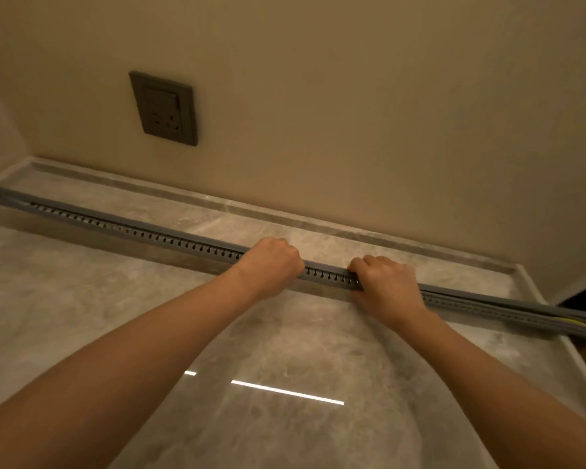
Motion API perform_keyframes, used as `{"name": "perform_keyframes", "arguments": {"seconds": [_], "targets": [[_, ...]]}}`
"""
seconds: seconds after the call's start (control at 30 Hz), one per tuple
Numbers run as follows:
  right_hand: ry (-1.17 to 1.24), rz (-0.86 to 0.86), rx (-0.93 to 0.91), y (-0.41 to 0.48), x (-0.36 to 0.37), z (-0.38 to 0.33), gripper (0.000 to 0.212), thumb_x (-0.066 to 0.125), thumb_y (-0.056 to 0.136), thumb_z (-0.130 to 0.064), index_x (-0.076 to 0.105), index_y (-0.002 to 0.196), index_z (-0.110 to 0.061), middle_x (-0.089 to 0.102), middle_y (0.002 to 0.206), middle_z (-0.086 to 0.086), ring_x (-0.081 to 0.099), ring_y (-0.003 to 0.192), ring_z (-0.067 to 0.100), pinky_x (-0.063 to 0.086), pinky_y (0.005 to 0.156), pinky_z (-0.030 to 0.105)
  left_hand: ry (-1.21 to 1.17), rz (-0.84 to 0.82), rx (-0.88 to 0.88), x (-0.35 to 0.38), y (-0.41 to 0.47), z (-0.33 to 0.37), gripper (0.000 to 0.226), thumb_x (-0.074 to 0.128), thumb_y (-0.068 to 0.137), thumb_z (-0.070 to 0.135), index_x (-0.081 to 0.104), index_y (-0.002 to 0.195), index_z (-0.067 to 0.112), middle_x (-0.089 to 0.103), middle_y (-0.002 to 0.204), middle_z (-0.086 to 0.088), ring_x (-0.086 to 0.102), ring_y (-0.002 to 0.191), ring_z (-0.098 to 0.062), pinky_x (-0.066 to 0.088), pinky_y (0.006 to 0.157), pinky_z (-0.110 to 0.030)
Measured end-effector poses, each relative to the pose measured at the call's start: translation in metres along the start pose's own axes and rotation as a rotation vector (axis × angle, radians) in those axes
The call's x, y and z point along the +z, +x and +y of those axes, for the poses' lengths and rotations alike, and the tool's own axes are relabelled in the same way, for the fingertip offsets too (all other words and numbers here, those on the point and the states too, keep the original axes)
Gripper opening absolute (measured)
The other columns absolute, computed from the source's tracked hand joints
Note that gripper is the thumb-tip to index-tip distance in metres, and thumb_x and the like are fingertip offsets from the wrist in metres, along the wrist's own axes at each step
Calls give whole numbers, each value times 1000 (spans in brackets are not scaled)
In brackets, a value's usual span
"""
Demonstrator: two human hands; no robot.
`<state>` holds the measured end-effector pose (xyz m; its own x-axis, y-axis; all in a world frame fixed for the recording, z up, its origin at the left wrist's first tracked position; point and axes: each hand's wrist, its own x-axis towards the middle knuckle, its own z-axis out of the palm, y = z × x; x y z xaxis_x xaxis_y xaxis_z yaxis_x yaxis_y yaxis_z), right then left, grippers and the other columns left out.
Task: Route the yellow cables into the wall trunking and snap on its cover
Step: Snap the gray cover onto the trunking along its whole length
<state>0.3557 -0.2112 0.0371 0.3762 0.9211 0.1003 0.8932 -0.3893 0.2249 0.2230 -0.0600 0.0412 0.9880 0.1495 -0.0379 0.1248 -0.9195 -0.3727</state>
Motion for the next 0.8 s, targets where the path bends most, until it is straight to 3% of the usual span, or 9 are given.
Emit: {"name": "perform_keyframes", "arguments": {"seconds": [0.23, 0.37, 0.63, 0.8], "targets": [[-16, -20, -135, 5, -2, 8, 16, 52, 86, -23, 57, 100, -19, 64, 94, 1, 58, 84, 22, 32, 59, 29, -20, -3, -71, 2, 0, 6, 16, 47, 92, 11, 63, 96, 11, 67, 97, -7, 60, 88, -24, 35, 63, -31], [8, 10, -179, 5, -1, 11, 16, 51, 86, -21, 58, 100, -18, 64, 94, 1, 58, 85, 23, 31, 59, 29, -32, -8, -116, 1, -3, 8, 18, 46, 94, 15, 61, 101, 10, 66, 100, -8, 60, 90, -25, 40, 66, -33], [67, 76, -200, 5, 4, 18, 17, 52, 84, -20, 58, 101, -20, 64, 95, 0, 58, 86, 22, 29, 57, 28, -145, 51, -374, -8, -6, 31, 20, 47, 90, 25, 58, 101, 12, 63, 105, -6, 57, 95, -24, 42, 71, -33], [129, 90, -192, 5, 7, 21, 22, 54, 83, -23, 58, 103, -19, 64, 98, 1, 58, 92, 24, 32, 61, 30, -256, 124, -317, -14, 10, 55, 29, 48, 87, 17, 56, 114, 11, 58, 118, -5, 45, 116, -22, 40, 94, -33]]}}
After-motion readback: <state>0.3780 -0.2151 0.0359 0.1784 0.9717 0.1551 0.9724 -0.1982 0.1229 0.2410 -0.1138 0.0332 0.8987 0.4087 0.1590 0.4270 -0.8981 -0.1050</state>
